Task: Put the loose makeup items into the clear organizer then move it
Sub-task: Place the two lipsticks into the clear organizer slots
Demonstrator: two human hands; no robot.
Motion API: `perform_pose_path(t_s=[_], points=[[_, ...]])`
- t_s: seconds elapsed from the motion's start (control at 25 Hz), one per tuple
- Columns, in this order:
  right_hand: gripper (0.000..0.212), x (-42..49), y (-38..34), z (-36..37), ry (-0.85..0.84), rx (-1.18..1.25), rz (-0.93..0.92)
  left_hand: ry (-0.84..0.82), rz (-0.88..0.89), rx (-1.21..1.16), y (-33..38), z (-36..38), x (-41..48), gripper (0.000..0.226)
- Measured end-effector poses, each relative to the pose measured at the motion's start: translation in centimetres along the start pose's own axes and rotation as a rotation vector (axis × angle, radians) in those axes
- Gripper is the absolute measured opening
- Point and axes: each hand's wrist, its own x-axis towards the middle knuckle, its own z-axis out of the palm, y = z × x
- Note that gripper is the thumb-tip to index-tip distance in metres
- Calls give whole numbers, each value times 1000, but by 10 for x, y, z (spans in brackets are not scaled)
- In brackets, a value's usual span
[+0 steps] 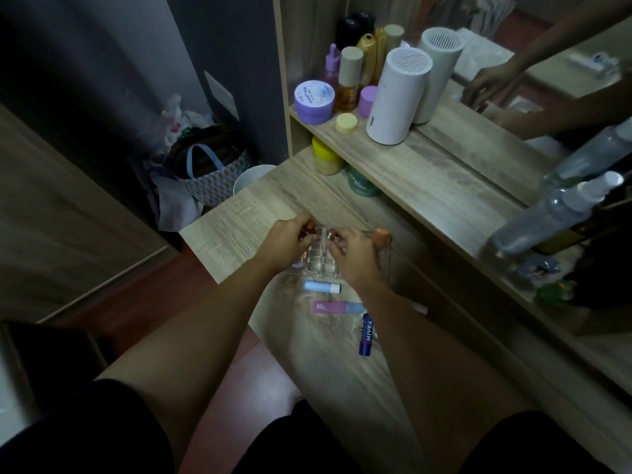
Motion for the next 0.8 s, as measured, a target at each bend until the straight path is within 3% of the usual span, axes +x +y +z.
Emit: perform_pose_path(t_s=[0.24, 0.64, 0.8], points=[[18, 8, -5, -1, 18, -58, 32, 24, 14, 3, 0, -1, 8, 25], [23, 18, -5, -7, -48, -82, 58, -21, 8, 13, 1, -2, 12, 24], [33, 11, -7, -12, -46, -57, 63, -13, -22, -6, 3, -5, 9, 38]])
